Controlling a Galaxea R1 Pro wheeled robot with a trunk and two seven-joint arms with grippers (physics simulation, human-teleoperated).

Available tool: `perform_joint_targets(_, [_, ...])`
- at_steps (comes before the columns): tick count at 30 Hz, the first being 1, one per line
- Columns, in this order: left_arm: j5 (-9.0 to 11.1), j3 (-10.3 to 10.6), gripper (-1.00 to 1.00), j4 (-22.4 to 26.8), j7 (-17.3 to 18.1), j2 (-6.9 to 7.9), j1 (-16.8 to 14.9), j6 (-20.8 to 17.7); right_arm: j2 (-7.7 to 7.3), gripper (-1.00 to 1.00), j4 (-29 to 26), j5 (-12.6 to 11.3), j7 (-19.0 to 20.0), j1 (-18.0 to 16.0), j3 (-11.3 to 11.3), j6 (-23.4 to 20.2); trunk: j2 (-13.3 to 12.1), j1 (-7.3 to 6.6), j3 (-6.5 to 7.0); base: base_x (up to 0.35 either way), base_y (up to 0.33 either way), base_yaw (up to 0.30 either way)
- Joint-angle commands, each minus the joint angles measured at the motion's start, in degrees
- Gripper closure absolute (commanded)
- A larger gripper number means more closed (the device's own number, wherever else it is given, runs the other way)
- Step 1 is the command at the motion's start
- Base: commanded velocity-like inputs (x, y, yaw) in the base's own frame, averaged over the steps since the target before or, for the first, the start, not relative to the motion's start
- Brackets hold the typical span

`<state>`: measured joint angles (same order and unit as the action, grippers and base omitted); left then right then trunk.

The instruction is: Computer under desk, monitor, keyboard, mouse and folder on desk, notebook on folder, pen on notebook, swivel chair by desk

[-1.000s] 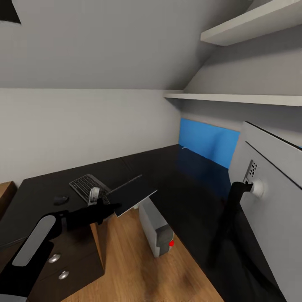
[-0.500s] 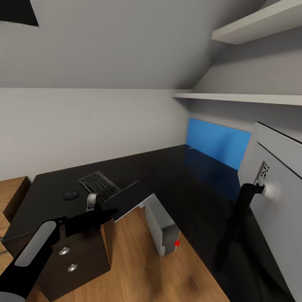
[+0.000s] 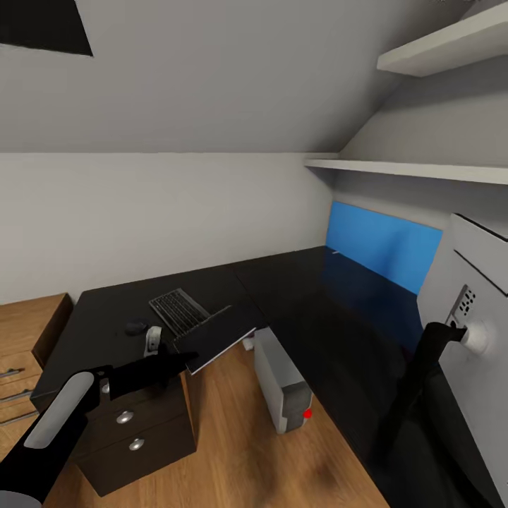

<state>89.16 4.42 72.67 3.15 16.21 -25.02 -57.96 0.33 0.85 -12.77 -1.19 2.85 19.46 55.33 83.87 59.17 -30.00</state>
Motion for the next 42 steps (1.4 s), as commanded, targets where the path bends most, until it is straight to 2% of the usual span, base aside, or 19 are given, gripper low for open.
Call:
perform_joint_targets(1, [-0.36,0.07,1.0,0.01,0.27,0.04,-0.03,-0.06,0.02,-1.0,0.1,-0.41,-0.12,-0.03,0.49,0.22,-0.39,-0.23,0.14,0.0,0.0,0.009])
perform_joint_targets(17, [-0.88,-0.02,1.0,0.18,0.23,0.79,-0.03,0.04,0.02,-1.0,0.06,-0.34,-0.12,-0.03,0.52,0.16,-6.81,-3.74,3.01,0.0,0.0,0.002])
perform_joint_targets(29, [-0.79,-0.02,1.0,-0.63,0.33,1.1,-0.03,0.0,0.02,-1.0,0.08,-0.33,-0.12,-0.04,0.5,0.35,-6.81,-3.74,3.01,0.0,0.0,0.0])
perform_joint_targets(38, [-0.91,-0.45,1.0,-6.51,0.2,1.27,-0.03,0.19,0.07,-1.0,0.09,-0.37,-0.14,-0.03,0.55,0.23,-6.81,-3.74,2.99,0.0,0.0,0.018])
perform_joint_targets(42, [-0.91,-0.51,1.0,-6.65,0.19,1.27,-0.03,0.24,0.19,-1.0,0.09,-0.4,-0.21,-0.03,0.51,0.12,-6.81,-3.74,2.92,0.0,0.0,0.206])
